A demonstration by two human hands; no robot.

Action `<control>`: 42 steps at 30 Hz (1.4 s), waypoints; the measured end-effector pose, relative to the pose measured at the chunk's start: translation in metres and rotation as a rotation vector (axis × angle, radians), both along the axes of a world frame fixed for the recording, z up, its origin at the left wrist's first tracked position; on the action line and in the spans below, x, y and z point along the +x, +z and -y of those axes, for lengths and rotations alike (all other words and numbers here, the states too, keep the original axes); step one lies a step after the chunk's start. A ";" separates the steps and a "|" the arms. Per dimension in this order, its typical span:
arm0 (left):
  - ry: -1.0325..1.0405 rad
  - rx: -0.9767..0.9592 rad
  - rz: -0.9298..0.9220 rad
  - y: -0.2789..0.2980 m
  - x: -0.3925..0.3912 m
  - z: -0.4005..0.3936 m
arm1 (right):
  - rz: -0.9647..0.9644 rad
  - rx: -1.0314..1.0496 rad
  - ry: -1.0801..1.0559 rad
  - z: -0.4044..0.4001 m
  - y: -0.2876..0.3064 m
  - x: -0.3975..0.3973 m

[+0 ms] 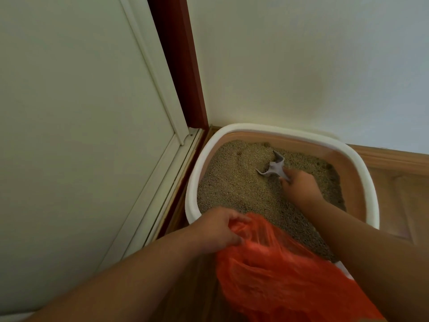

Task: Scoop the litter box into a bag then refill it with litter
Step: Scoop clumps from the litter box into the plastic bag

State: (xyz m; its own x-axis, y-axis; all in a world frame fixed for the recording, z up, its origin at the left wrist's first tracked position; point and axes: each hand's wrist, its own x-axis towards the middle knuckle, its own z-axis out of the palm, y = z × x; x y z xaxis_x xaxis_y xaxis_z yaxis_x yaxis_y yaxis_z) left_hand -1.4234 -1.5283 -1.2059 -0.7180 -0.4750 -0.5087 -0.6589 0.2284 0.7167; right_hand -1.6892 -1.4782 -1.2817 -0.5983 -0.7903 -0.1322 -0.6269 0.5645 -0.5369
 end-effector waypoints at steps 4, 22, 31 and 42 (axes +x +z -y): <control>-0.005 0.018 0.011 0.000 0.001 0.001 | -0.002 -0.014 0.065 0.013 0.009 0.006; 0.018 0.059 0.024 -0.005 0.004 0.002 | 0.153 0.041 0.007 0.038 0.013 0.044; 0.014 0.064 0.003 -0.006 0.004 0.001 | 0.066 0.041 0.007 0.059 0.016 0.037; 0.019 0.043 0.035 -0.006 0.004 0.001 | 0.170 -0.177 -0.059 0.075 0.002 0.079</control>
